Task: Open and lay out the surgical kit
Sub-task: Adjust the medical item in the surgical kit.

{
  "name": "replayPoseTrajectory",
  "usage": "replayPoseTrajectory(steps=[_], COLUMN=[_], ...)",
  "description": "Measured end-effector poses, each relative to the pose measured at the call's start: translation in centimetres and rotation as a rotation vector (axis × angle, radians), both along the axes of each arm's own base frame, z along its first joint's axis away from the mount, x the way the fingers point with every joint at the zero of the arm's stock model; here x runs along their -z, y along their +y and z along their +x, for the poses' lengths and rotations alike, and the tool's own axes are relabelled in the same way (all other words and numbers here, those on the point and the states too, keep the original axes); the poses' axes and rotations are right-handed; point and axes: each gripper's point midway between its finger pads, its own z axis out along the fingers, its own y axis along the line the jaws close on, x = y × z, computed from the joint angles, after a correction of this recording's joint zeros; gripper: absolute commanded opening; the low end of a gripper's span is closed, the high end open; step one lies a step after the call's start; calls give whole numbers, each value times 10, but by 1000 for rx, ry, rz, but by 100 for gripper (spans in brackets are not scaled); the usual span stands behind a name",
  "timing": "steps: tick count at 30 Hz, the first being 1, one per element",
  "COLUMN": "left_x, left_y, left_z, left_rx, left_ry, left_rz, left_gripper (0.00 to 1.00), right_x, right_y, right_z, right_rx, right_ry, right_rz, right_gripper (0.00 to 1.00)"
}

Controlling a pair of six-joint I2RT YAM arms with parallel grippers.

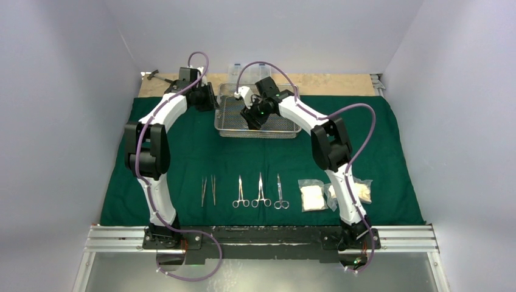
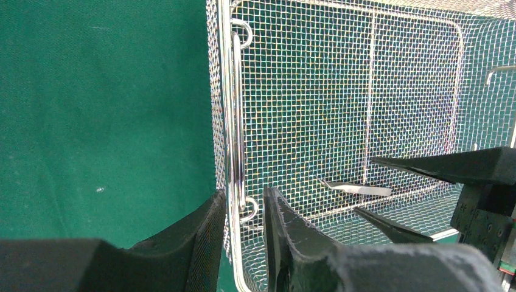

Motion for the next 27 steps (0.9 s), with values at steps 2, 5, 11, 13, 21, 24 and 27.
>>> replayPoseTrajectory(steps=[2, 5, 11, 13, 21, 24, 27], left_x=[0, 0, 1, 1, 2, 2, 2], left_y=[0, 0, 0, 0, 0, 0, 0], left_z=[0, 0, -1, -1, -3, -3, -3], left_rx=[0, 0, 0, 0, 0, 0, 0], left_ry=[0, 1, 4, 6, 14, 14, 15], left_rz=[0, 0, 0, 1, 1, 1, 1], left_gripper=[28, 28, 28, 28, 28, 27, 27], right_x=[1, 1, 2, 3, 8, 8, 8], right_y=[1, 2, 2, 2, 2, 3, 3], right_z=[-2, -1, 0, 1, 11, 13, 16], right_rx=[-10, -20, -24, -21, -6, 1, 15], right_ry=[-2, -14, -37, -48, -112, -136, -163], right_rz=[-6, -14, -36, -48, -101, -116, -138], right_gripper=[55, 54, 52, 52, 52, 46, 41])
